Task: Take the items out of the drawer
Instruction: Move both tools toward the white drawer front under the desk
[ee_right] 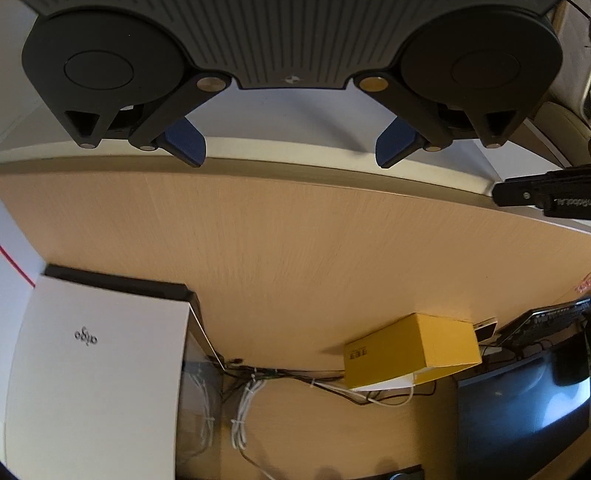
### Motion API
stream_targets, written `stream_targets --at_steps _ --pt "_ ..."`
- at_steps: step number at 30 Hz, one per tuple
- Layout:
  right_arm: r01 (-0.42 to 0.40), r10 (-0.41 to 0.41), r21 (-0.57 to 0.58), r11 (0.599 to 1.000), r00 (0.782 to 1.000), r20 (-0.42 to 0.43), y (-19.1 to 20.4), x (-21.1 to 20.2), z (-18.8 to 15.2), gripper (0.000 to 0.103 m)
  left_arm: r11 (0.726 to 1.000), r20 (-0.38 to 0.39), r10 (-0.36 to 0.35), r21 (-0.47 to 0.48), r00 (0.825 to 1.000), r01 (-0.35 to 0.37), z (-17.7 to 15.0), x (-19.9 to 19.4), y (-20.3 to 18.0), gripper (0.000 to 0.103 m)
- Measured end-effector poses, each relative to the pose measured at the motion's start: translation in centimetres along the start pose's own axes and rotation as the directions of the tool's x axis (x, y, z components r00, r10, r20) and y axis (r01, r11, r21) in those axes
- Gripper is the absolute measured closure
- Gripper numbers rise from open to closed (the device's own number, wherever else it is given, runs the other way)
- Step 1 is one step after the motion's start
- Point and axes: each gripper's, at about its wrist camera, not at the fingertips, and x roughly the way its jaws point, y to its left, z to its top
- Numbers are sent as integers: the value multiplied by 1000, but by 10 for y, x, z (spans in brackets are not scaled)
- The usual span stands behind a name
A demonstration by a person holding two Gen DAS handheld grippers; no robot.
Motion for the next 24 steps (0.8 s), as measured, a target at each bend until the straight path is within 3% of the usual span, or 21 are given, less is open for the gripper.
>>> stream_targets --at_steps 5,10,24 --pt "-12 13 29 1000 1000 -15 -1 6 1 4 999 1 -3 -32 1000 3 -2 2 1 81" --pt "-22 22 15 1000 1000 -21 0 8 2 3 1000 -23 7 10 1000 -7 -1 4 -5 71" --pt "-42 43 20 999 997 -72 -1 12 8 0 998 -92 2 70 996 5 4 6 -11 68"
